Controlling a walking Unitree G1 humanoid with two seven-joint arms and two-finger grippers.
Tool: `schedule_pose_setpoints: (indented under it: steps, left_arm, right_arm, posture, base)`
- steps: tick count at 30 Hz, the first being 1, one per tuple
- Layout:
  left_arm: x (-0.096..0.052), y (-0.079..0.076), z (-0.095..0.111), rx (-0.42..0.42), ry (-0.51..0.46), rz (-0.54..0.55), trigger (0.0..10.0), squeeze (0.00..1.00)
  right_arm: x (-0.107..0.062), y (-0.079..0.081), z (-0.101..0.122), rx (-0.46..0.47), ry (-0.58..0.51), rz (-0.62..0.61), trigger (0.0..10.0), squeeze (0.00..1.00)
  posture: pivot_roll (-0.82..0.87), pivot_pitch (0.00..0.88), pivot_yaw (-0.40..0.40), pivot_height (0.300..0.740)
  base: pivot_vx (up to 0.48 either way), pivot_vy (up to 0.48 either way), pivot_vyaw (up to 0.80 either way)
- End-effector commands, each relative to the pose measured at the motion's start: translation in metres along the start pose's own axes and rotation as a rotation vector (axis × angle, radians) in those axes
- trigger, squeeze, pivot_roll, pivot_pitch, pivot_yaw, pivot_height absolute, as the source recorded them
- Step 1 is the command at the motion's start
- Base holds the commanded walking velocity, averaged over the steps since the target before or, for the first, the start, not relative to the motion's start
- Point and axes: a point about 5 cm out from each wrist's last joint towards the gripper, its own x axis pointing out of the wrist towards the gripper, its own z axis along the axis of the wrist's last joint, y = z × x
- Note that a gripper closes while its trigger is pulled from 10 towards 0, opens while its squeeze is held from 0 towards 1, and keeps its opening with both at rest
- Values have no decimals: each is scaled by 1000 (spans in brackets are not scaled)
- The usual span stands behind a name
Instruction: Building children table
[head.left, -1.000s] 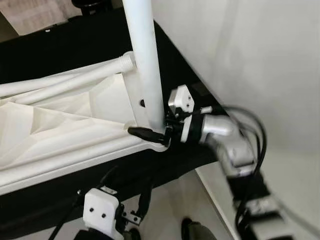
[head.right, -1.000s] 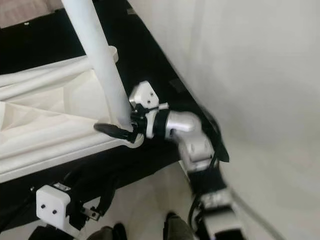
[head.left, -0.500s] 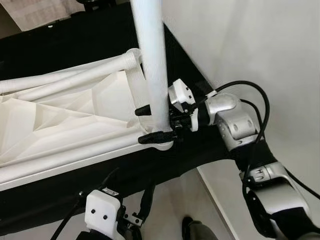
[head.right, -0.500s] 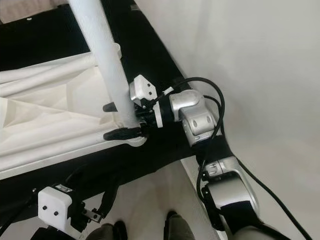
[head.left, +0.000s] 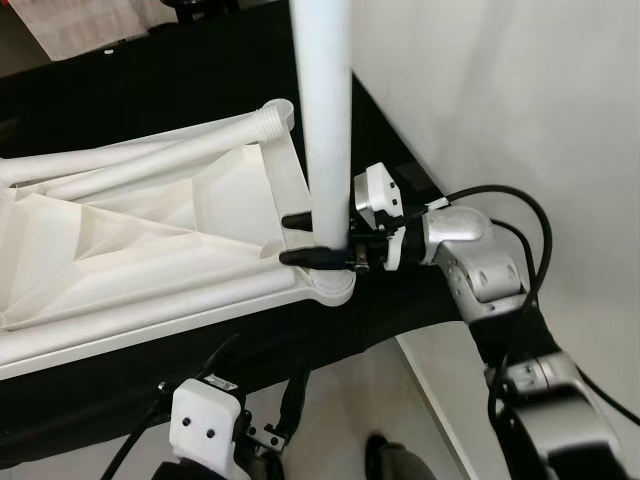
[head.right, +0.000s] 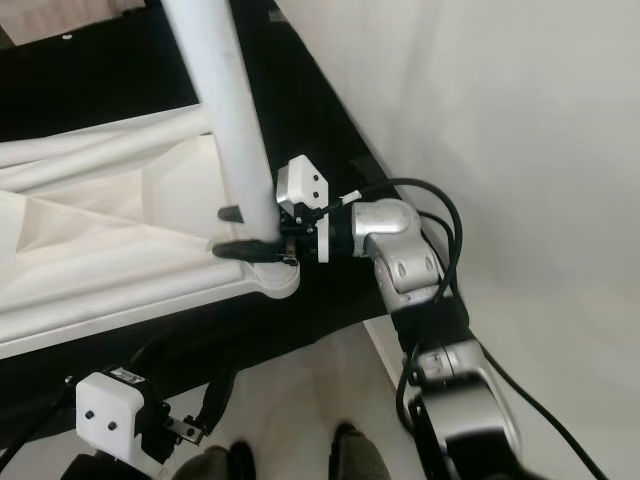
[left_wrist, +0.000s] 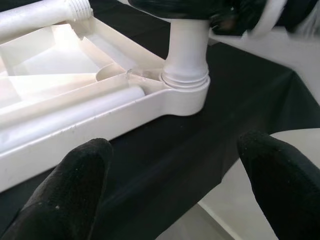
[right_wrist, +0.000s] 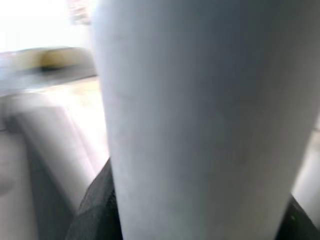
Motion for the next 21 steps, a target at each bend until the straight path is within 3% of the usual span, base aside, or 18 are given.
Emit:
schedule_pose_setpoints:
  steps: [1,2,4,10,11,12,15,16,20,21]
  left_arm:
    - [-3,1,-1,-4,18,0,10000,0]
    - [-2,2,-1,-4,18,-2,10000,0]
    - [-1,2,-2,-5,18,-7,10000,0]
    - [-1,2,-2,-6,16,-11,10000,0]
    - [-1,2,-1,-4,13,-3,10000,0]
    - [-1,2,-1,-3,13,0,10000,0]
    - [-1,2,-1,-2,13,1,10000,0]
    - [-2,2,-1,-2,13,1,10000,0]
    - [-2,0,0,-10,15,-10,10000,0]
    - [-2,0,0,-10,15,-10,10000,0]
  right_arm:
    - [-19,-10,-27,-29,204,-339,0,0]
    - [-23,12,-37,-3,255,-371,0,0]
    - [-16,40,-41,47,257,-272,0,0]
    - [1,44,-36,61,211,-138,0,0]
    - [8,36,-30,56,160,-99,4235,0]
    - [12,29,-26,74,120,-60,10000,0]
    - [14,25,-19,95,84,-19,10000,0]
    - [17,23,-12,114,48,43,10000,1000]
    - [17,7,10,50,-38,361,10000,1000]
    - [17,7,10,50,-38,361,10000,1000]
  posture:
    - [-9,300,33,740]
    - [-14,301,47,740]
    - [-10,291,44,740]
    - [1,291,37,740]
    - [9,296,41,740]
    - [19,298,42,740]
    - [20,297,42,740]
    - [20,296,41,740]
    - [25,300,37,740]
    - [25,300,37,740]
  base:
    - [0,0,0]
    - [0,0,0]
    - [0,0,0]
    - [0,0,0]
    - [0,0,0]
    - [0,0,0]
    - [0,0,0]
    - [0,0,0]
    - [0,0,0]
    - [0,0,0]
